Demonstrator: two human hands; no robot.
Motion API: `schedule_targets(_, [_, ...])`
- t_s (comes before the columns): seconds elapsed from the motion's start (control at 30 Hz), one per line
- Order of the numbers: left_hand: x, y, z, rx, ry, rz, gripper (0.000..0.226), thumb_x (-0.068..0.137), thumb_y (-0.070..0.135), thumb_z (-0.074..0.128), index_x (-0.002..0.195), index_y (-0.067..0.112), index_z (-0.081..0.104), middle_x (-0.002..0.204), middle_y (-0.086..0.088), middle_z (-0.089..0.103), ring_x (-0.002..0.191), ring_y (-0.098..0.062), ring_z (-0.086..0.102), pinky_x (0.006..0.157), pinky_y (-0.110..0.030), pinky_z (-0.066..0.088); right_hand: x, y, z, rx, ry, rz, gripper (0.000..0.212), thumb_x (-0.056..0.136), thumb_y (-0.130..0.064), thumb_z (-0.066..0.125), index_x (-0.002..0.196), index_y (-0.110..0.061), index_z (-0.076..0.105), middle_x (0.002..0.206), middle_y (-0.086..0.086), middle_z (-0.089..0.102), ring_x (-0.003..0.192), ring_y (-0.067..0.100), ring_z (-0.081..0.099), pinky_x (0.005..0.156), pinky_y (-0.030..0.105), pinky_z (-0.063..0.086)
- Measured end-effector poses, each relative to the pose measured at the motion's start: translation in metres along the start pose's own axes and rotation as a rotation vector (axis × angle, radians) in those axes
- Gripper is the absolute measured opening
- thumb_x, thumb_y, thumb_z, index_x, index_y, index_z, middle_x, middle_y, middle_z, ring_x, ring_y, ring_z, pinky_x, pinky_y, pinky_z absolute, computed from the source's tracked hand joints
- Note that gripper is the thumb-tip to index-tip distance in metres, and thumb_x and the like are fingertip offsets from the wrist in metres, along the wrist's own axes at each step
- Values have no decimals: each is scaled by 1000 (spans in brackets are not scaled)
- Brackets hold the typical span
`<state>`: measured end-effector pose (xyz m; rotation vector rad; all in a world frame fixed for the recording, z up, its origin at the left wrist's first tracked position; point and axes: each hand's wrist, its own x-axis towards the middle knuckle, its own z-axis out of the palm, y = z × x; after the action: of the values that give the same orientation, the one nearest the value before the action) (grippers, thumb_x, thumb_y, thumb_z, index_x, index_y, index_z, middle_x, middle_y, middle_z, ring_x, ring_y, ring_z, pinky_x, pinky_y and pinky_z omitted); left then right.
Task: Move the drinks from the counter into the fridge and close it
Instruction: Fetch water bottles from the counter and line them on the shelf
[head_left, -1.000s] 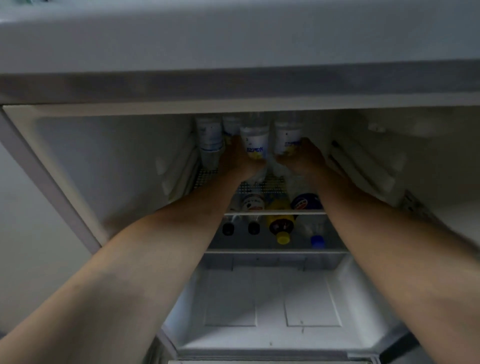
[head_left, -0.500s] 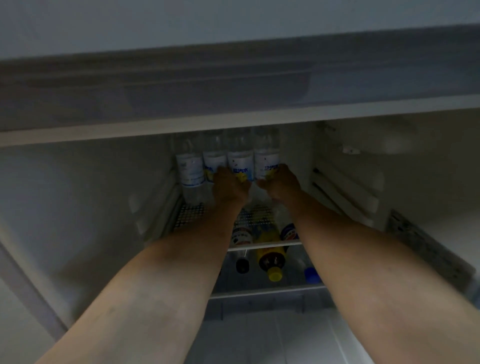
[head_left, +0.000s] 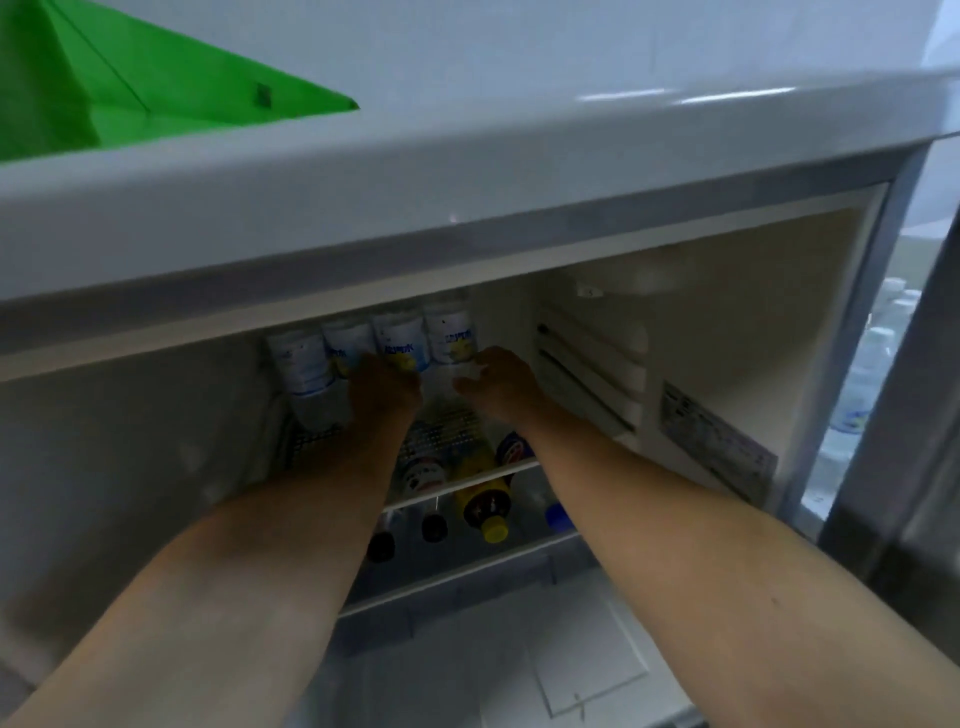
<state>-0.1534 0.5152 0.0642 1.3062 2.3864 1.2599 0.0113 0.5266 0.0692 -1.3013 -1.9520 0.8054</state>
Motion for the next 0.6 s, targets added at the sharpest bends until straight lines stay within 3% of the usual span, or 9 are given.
schedule_targets(0.07, [-10, -6, -1, 51, -53, -9, 60, 94, 30, 65, 142, 3, 42, 141, -20, 50, 125, -37, 52, 91, -36, 46, -11, 2, -2, -33, 2, 29, 60, 94, -43, 62, 143, -11, 47, 147, 10, 49, 131, 27, 50, 107, 33, 43])
schedule_targets(0.13, [-22, -9, -2, 56, -47, 10, 54, 97, 28, 60, 142, 4, 43, 142, -19, 49, 127, -36, 50, 99, -38, 44, -19, 1, -3, -41, 24, 53, 55, 95, -42, 59, 141, -12, 51, 146, 9, 50, 130, 27, 50, 108, 33, 42])
schedule_targets(0.2, [-38, -5, -4, -27, -9, 68, 39, 97, 22, 59, 131, 4, 52, 134, -18, 55, 123, -35, 53, 101, -42, 45, -27, -3, -3, -51, 58, 54, 47, 97, -38, 57, 135, -12, 56, 143, 10, 53, 127, 28, 53, 103, 32, 43])
schedule_targets(0.33, [-86, 9, -15, -236, 177, 221, 17, 96, 9, 56, 111, 4, 62, 110, -15, 66, 102, -30, 61, 77, -26, 39, -50, -11, 1, 0, 109, 48, 33, 98, -30, 55, 123, -12, 64, 127, 8, 63, 113, 25, 60, 88, 28, 47])
schedule_targets(0.4, [-114, 17, -23, -320, 223, 283, 14, 95, 6, 55, 107, 7, 63, 102, -10, 66, 96, -25, 62, 75, -25, 40, -68, -11, 2, 25, 138, 10, 17, 97, -25, 56, 101, -14, 69, 106, 3, 67, 94, 18, 62, 76, 24, 42])
schedule_targets(0.47, [-140, 22, -27, -416, 201, 313, 15, 95, 4, 54, 105, 11, 62, 101, -5, 65, 94, -20, 62, 78, -28, 47, -91, -8, 0, 21, 178, -22, 14, 95, -22, 57, 85, -18, 66, 93, 0, 68, 82, 17, 62, 68, 23, 40])
schedule_targets(0.53, [-171, 25, -28, -514, 162, 309, 15, 96, 8, 54, 108, 12, 61, 104, -4, 65, 95, -13, 61, 84, -25, 51, -119, 2, -5, 67, 224, 0, 13, 93, -22, 58, 94, -17, 70, 96, -1, 71, 83, 16, 63, 65, 23, 42])
schedule_targets(0.6, [-208, 26, -28, -606, 147, 320, 14, 96, 11, 56, 110, 13, 59, 102, 1, 63, 89, 1, 59, 80, -11, 48, -154, 18, -11, 124, 250, 25, 16, 91, -23, 61, 104, -22, 70, 102, -3, 72, 86, 14, 63, 70, 25, 47])
